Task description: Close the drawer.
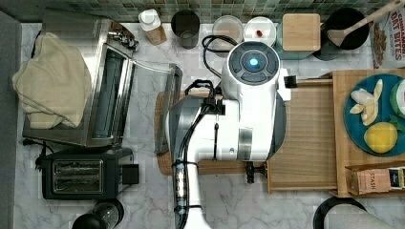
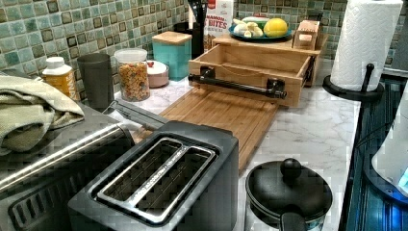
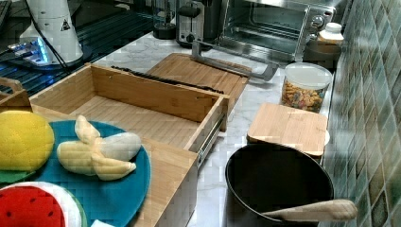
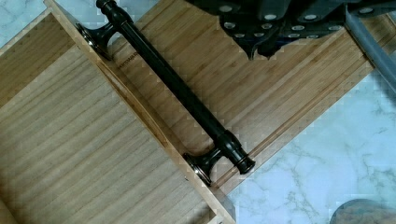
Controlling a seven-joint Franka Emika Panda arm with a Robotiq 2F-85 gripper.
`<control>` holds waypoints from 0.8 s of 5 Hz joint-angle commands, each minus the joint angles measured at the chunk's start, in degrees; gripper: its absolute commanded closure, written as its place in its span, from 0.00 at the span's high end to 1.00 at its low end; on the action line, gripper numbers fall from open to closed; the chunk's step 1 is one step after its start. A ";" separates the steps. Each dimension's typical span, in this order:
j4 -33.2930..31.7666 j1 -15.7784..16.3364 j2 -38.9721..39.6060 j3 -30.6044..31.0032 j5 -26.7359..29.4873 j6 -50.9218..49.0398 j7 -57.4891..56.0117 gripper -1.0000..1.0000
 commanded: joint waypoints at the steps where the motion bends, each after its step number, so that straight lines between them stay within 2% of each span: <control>1: -2.31 -0.84 -0.06 -0.11 3.90 1.61 -7.84 0.00; 2: -5.72 0.11 -1.86 1.42 4.16 4.29 -22.04 0.00; 3: -12.24 1.86 -4.16 2.69 4.01 11.96 -27.68 0.00; 4: -16.00 2.41 -4.27 3.29 5.10 15.60 -26.90 0.00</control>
